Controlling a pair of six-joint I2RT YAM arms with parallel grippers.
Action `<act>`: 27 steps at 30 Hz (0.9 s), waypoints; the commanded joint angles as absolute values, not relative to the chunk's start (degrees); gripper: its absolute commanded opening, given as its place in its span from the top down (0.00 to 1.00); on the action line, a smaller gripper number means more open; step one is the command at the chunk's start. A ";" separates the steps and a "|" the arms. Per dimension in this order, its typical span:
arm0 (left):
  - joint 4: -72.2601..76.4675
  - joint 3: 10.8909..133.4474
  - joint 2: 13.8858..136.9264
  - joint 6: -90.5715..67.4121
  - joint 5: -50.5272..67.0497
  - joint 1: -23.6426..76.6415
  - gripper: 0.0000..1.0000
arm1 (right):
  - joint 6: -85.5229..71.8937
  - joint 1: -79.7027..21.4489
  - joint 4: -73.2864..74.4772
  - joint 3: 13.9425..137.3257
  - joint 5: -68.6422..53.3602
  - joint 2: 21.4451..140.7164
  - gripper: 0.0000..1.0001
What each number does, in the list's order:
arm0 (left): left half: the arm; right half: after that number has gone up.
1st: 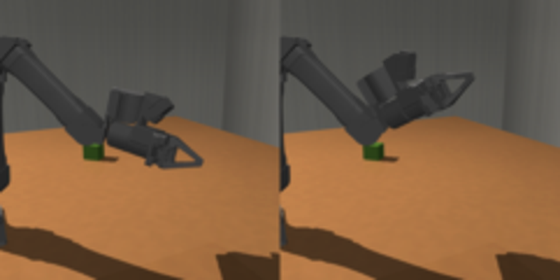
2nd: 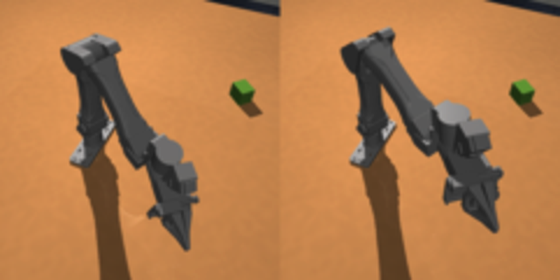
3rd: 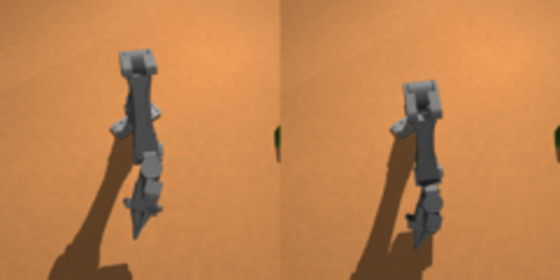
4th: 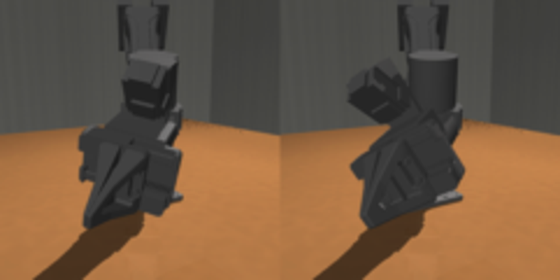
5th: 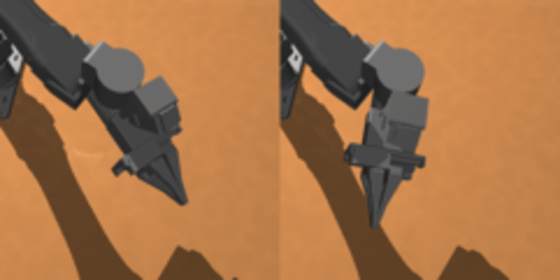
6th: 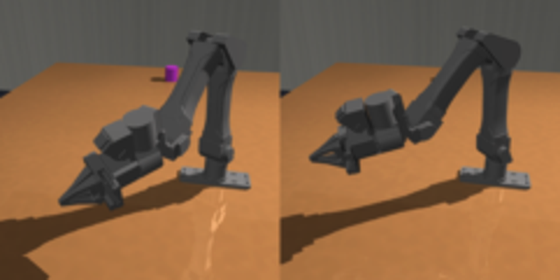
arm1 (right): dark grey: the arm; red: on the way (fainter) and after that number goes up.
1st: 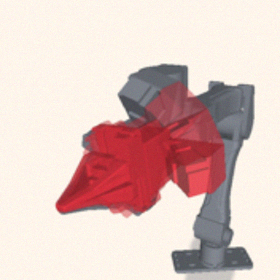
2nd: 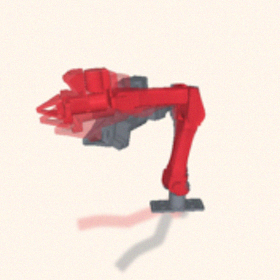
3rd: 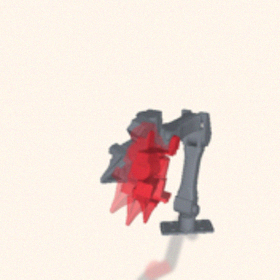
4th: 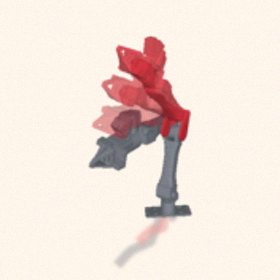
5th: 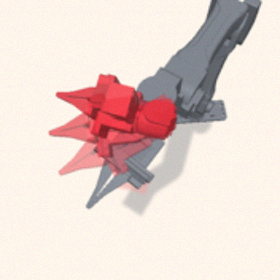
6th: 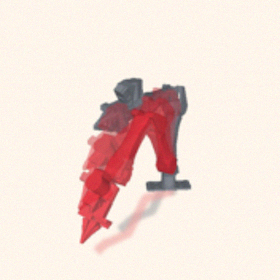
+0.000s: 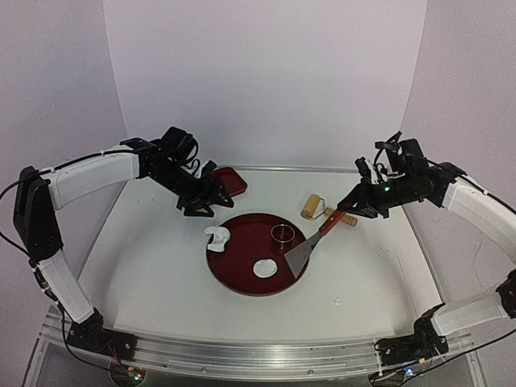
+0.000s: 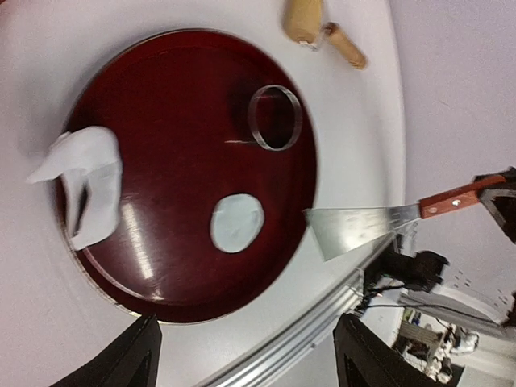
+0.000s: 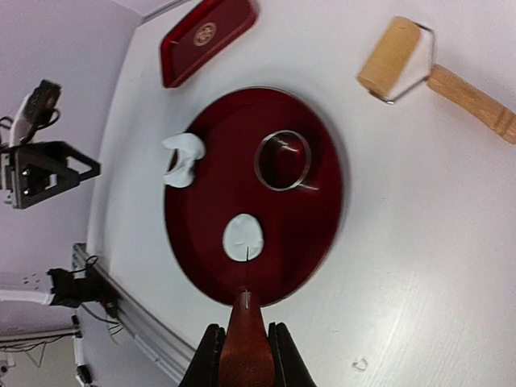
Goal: Roll out the dumpling wrappers from the dough
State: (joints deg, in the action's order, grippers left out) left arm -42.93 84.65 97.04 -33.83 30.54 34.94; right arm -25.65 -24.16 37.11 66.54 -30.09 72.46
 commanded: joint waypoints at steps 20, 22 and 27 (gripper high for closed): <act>-44.39 75.68 98.86 -37.89 12.17 33.29 0.35 | -38.94 -24.28 17.97 54.39 -21.33 69.85 1.00; -44.19 75.59 99.34 -38.42 12.22 33.06 0.36 | -38.12 -24.29 17.80 53.81 -21.03 70.09 1.00; -43.34 75.11 100.25 -39.09 12.64 32.95 0.38 | -35.91 -24.29 17.41 51.36 -21.83 70.32 1.00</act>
